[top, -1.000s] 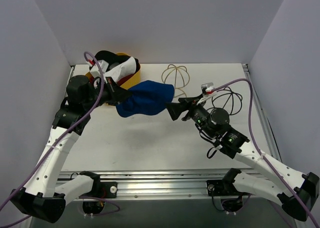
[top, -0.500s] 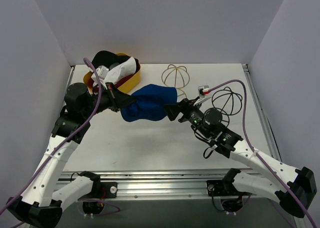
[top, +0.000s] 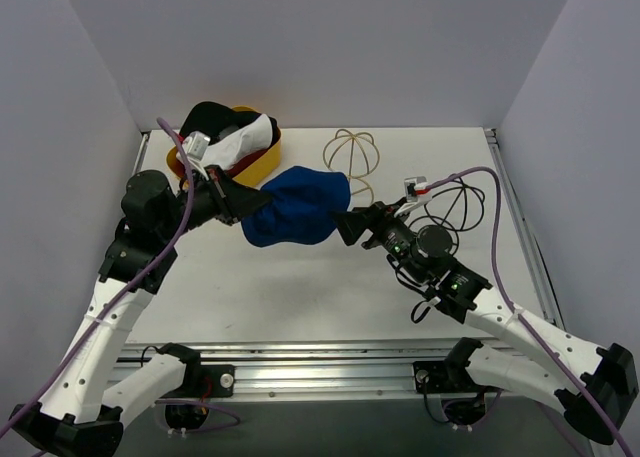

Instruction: Stack the hats

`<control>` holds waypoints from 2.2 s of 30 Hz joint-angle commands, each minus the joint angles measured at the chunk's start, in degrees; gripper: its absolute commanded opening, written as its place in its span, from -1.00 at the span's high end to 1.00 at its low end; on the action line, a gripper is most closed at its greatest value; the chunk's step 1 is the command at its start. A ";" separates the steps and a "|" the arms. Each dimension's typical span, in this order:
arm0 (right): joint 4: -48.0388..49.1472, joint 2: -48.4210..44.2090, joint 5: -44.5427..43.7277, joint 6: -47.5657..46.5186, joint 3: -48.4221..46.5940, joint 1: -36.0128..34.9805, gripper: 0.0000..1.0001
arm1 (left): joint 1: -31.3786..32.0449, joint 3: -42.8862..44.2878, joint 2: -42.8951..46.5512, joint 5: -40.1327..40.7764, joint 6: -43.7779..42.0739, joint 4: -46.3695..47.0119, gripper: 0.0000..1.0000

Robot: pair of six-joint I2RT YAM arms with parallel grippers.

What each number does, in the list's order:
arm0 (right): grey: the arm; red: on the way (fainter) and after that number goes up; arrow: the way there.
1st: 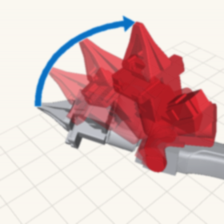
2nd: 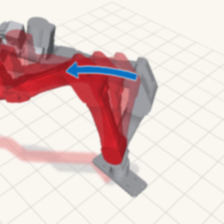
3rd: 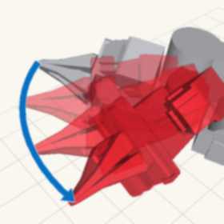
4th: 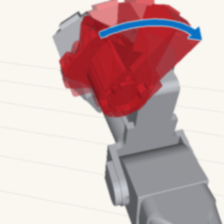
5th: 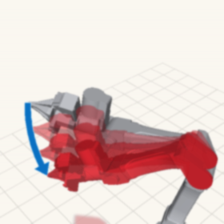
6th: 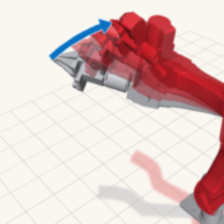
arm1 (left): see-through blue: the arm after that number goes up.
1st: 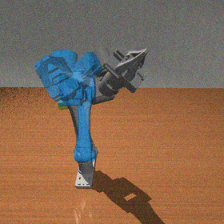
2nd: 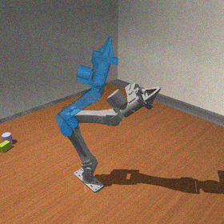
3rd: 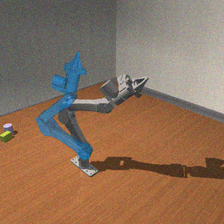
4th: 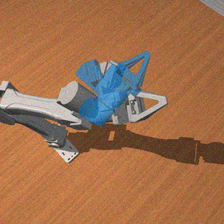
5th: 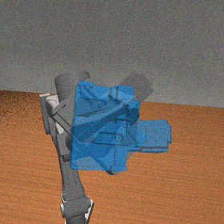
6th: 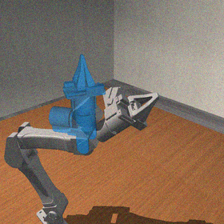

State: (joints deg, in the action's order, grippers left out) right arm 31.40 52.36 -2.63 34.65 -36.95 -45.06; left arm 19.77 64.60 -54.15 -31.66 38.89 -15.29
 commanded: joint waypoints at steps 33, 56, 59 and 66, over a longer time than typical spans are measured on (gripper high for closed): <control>13.69 0.73 6.14 5.42 2.14 3.92 -0.24 | -0.08 -7.38 1.86 -10.00 19.46 33.65 0.95; 19.95 0.99 6.95 3.86 1.71 7.26 1.00 | -0.08 -8.88 -2.01 -6.23 11.66 29.65 0.95; 16.34 4.06 5.54 0.08 -3.46 8.75 1.00 | -0.17 -4.93 -5.96 -2.10 5.24 23.84 0.95; 8.25 17.76 9.39 -8.73 -20.58 14.38 1.00 | -0.70 9.30 -19.83 6.86 -5.75 16.09 0.95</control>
State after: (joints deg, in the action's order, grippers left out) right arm 41.17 66.78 3.86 30.59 -50.54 -32.82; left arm 19.62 67.13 -70.65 -30.89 40.71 4.32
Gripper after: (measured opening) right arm 0.021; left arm 0.041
